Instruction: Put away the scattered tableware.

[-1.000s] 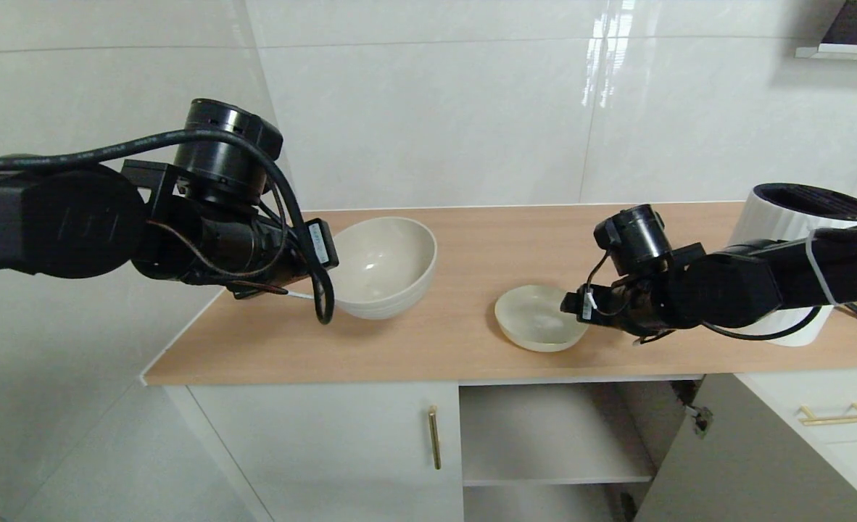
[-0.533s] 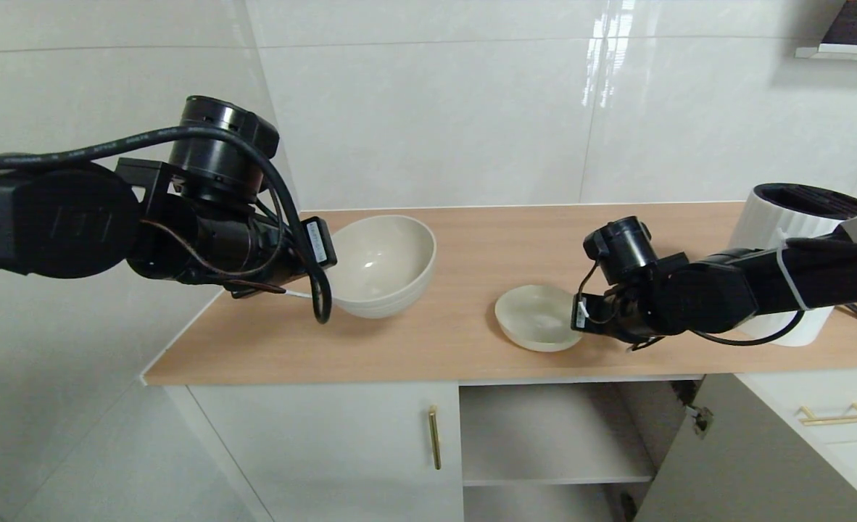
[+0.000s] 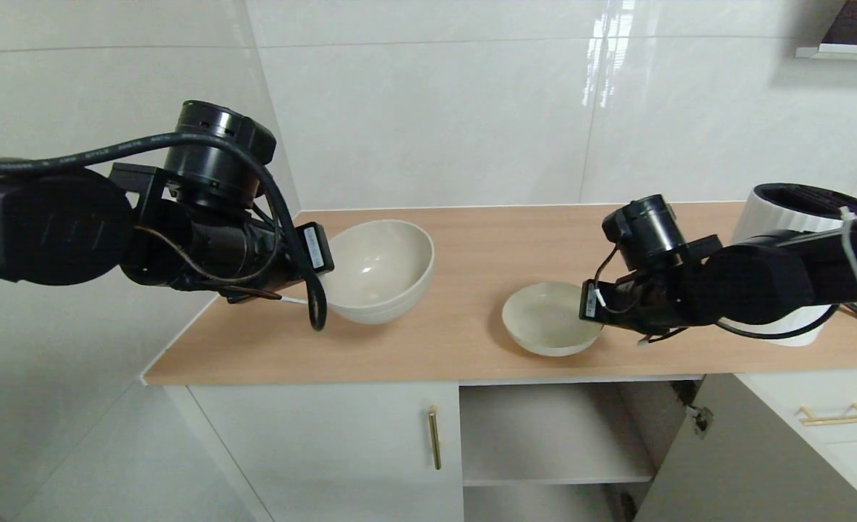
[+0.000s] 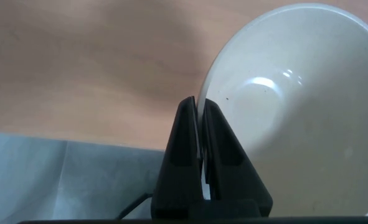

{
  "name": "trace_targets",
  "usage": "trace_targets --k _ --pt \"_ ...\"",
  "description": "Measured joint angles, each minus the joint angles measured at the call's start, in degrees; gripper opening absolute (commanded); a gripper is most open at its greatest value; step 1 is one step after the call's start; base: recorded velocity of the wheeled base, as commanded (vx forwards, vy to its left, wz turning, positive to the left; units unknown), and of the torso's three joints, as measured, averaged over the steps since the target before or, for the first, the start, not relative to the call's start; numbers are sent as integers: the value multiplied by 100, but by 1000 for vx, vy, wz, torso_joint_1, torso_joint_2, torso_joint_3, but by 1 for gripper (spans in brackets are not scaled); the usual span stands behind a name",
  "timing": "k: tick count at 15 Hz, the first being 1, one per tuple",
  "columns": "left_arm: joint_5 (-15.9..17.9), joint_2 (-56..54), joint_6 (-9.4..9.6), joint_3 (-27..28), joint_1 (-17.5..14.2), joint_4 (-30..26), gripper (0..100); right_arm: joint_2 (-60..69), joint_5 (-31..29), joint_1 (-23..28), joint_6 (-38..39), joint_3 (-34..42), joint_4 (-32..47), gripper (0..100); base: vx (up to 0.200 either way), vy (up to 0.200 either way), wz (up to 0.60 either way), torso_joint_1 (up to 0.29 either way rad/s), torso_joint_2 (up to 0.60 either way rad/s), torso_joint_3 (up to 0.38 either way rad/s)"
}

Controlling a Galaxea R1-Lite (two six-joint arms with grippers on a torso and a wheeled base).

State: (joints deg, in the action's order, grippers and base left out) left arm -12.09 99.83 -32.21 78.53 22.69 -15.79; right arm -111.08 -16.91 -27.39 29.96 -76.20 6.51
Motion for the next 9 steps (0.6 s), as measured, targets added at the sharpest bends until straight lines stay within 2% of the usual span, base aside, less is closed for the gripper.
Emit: trace_targets --k 4,7,9 --pt "30 -411 24 -634 33 0 0 1226 933 0 -7 597 766 0 0 0 0 0 0 0" --pt "41 -802 22 -1175 154 5 0 1790 1042 -46 -7 1187 912 0 0 0 0 0 0 0" --pt "44 -962 16 -1321 211 5 0 2015 1045 -66 11 1452 898 0 0 0 0 0 0 0"
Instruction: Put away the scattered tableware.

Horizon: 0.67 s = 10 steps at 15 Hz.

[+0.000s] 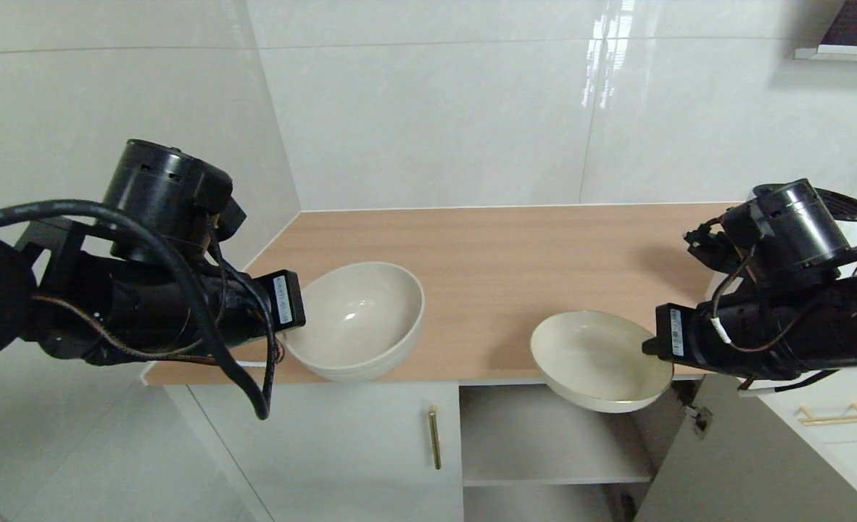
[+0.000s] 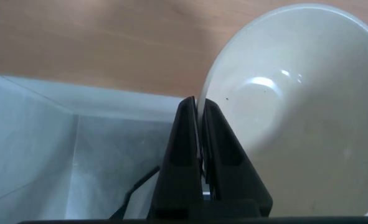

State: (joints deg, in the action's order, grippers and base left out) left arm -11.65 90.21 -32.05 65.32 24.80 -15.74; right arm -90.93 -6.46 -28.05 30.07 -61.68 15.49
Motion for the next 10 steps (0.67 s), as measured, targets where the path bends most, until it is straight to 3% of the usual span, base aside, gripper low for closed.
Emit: trace_targets --k 4,10 --pt "-6 -46 -13 -83 94 1 0 254 -2 13 13 380 -23 0 -200 0 0 6 4 0" --pt "-9 17 -9 -135 179 0 0 258 -40 24 -5 461 -28 0 0 0 0 0 0 0"
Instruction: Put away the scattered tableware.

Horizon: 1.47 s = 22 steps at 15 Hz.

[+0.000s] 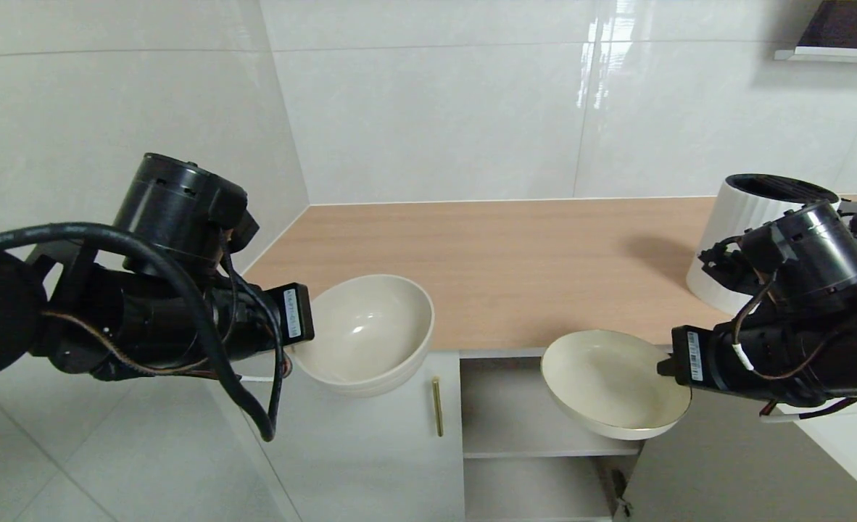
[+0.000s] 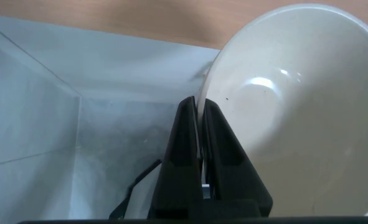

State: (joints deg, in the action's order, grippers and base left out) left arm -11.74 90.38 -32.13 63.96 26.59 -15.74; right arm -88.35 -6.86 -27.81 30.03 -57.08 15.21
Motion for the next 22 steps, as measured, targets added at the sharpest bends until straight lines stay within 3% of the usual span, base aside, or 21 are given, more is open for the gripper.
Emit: trace_targets --k 5,22 --pt "-2 13 -2 0 0 6 0 -104 -9 -5 -6 50 -66 0 0 0 0 -82 204 110" --pt "0 94 0 1 1 6 0 -514 -79 -11 -13 171 -295 0 0 0 0 -175 473 292"
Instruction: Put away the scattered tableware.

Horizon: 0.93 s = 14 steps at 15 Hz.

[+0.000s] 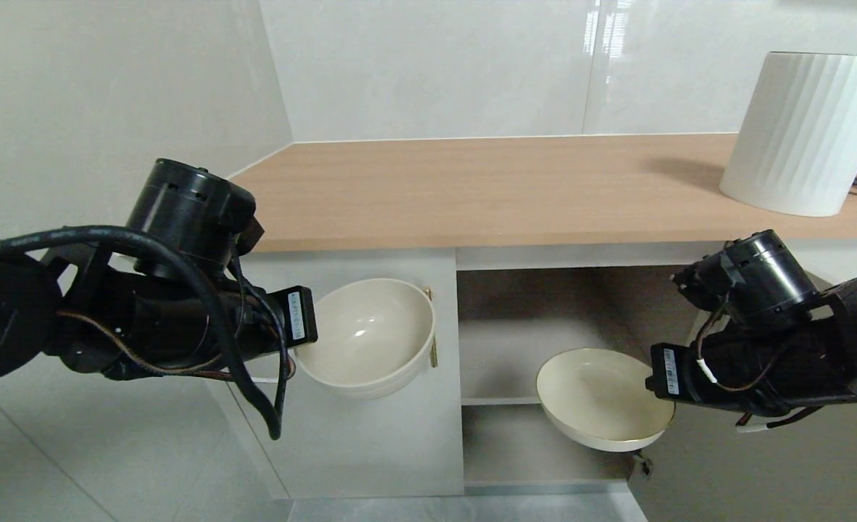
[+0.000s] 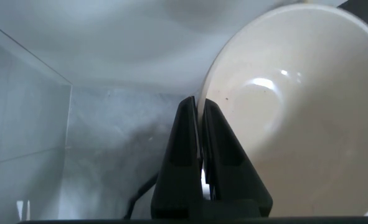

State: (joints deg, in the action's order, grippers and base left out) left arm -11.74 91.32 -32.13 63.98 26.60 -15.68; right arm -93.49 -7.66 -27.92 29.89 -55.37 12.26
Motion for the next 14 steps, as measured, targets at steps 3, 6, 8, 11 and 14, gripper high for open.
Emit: trace_targets --k 3,6,8,11,14 --pt "0 7 0 0 2 -5 0 -56 -2 0 -4 44 -138 0 0 0 0 -67 263 185" --pt "0 9 0 2 0 0 0 -100 -9 0 -88 132 -263 0 0 0 0 -10 42 26" --pt "0 9 4 5 2 2 0 -193 -2 -2 -230 143 -305 0 0 0 0 0 0 0" --pt "2 20 9 7 0 2 0 -579 -4 -6 -351 79 -553 0 0 0 0 0 0 0" --pt "-2 55 9 7 2 2 0 -1420 -184 22 -373 -149 -1178 0 0 0 0 0 0 0"
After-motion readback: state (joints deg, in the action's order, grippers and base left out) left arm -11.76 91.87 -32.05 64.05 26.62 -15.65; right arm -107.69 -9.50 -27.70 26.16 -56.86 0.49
